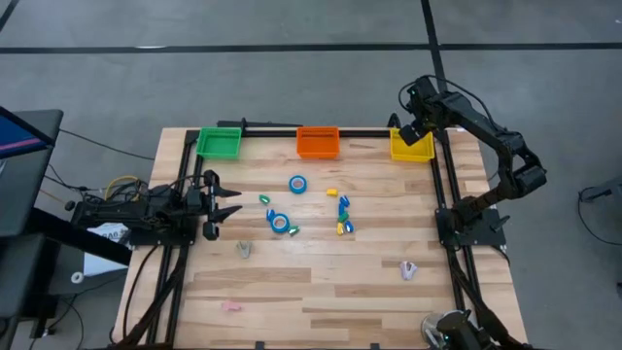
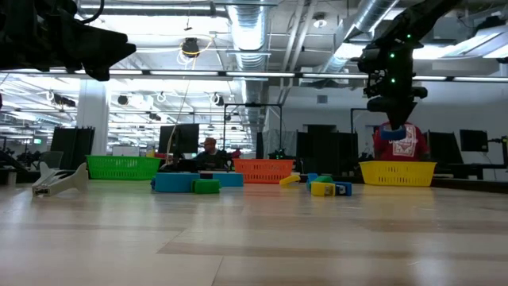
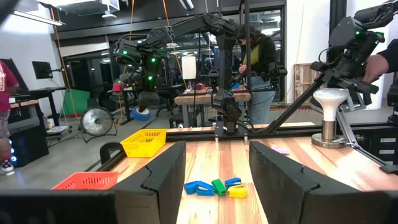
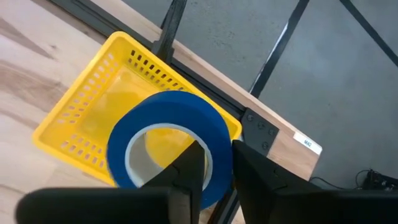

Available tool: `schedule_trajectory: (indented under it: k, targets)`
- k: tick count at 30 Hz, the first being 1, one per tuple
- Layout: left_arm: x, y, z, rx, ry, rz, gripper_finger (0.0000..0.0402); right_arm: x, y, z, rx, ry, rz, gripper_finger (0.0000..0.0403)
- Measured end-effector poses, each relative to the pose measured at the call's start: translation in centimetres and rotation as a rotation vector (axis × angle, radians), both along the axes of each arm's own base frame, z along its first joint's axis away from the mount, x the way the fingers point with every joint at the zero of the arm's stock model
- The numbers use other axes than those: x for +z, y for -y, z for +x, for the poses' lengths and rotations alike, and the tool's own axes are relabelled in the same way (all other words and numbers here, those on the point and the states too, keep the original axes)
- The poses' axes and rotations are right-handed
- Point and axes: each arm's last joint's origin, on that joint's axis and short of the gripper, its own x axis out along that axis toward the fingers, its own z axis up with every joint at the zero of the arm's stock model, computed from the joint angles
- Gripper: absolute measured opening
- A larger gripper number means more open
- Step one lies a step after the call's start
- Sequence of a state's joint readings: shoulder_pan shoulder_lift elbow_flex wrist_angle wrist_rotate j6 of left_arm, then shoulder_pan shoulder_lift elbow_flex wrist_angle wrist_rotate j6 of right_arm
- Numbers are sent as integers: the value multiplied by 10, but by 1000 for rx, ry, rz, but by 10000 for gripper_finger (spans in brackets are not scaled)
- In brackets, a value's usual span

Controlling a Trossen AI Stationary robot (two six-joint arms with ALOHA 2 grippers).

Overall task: Pick and place Stapler, Stapler remover, tape
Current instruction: Put the dark blue tape into the yellow bin, then put the yellow stapler into the orange bin

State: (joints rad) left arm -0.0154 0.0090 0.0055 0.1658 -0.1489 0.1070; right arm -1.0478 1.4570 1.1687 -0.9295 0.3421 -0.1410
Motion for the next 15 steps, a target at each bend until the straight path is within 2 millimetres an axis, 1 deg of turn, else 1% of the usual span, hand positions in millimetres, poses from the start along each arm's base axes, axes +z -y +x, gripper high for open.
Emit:
schedule_trajectory:
  k: [7,15]
  targets:
    - [0,0,0,0,0,0,168,0,-1,2,10,5,1,118]
    - [0,0,0,0,0,0,168,0,-1,2,11,5,1,136]
